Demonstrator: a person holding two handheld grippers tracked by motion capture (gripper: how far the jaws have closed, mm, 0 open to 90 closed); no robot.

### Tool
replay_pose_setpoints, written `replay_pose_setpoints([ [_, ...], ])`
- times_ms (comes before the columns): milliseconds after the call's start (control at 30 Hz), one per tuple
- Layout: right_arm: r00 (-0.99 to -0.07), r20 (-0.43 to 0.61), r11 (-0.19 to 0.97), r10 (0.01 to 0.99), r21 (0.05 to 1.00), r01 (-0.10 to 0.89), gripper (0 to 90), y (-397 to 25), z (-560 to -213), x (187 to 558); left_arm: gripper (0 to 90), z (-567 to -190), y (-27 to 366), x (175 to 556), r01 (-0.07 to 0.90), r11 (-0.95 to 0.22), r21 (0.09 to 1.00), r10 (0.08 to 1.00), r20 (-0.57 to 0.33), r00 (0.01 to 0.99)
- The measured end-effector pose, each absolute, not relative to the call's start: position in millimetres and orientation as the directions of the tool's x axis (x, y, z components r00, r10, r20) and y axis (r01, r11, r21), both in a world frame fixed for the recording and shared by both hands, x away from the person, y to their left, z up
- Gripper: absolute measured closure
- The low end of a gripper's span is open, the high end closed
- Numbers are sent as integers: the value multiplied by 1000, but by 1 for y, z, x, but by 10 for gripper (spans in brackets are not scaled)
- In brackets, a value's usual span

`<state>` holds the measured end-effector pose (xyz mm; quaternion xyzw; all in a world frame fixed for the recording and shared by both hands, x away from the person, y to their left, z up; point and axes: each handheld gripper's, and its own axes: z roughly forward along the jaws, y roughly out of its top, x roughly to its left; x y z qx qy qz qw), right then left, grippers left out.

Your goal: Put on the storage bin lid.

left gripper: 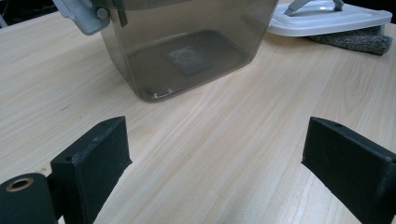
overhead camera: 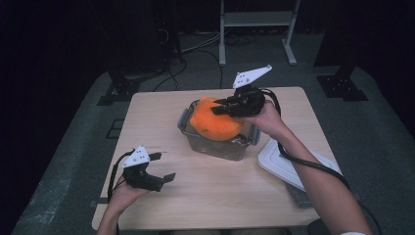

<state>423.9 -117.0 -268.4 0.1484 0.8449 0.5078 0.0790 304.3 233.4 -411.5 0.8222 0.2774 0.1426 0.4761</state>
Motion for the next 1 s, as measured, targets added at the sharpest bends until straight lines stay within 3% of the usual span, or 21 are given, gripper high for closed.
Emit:
replay_pose_setpoints([
  [1000, -918, 67, 456, 390, 853, 255, 710, -113, -305, 464, 65, -412, 230, 305, 320, -396, 860, 577, -38, 816],
])
